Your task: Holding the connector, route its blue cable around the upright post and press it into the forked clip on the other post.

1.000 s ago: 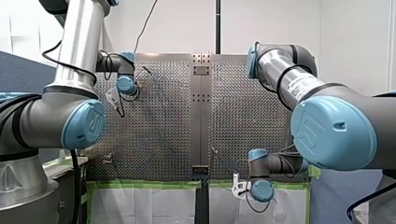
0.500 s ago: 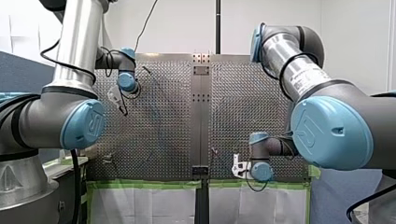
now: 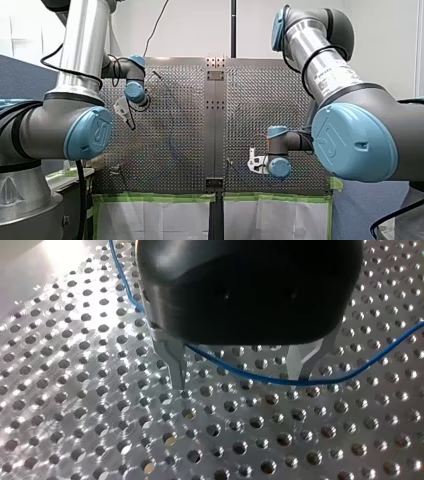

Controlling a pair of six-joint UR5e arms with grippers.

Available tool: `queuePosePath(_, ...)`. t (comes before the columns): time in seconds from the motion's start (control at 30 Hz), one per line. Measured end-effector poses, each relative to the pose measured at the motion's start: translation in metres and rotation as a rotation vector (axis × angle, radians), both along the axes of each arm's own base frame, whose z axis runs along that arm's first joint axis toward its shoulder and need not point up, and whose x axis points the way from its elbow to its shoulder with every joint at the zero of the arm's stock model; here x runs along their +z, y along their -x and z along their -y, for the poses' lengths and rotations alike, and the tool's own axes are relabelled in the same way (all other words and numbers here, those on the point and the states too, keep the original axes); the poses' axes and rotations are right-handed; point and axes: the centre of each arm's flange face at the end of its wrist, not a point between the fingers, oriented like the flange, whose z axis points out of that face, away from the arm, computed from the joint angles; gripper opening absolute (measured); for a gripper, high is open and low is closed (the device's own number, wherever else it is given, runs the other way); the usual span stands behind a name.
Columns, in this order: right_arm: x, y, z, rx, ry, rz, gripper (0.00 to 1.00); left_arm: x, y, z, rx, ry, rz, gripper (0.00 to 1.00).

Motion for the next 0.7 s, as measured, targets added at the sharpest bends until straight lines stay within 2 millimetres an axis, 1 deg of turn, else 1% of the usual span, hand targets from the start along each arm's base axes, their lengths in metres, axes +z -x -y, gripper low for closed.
queuePosePath(0.13,0.006,0.0,0.002,-0.001,0.011,0.001,0.0,0.007,0.0,0.005,-0.03,0.026,0.028,1.0)
queuePosePath(0.27,0.006,0.001,0.003,-0.002,0.012,-0.001,0.0,0.015,-0.001,0.009,-0.063,0.057,0.071,1.0)
queuePosePath(0.43,0.006,0.002,0.003,-0.002,0.012,-0.004,0.0,0.021,-0.005,0.013,-0.109,0.099,0.121,1.0)
queuePosePath(0.57,0.006,0.002,0.003,-0.002,0.009,-0.008,0.0,0.021,-0.005,0.016,-0.143,0.131,0.146,1.0)
queuePosePath(0.7,0.005,0.003,0.002,-0.001,0.002,-0.02,0.0,0.02,0.004,0.015,-0.152,0.166,0.152,1.0)
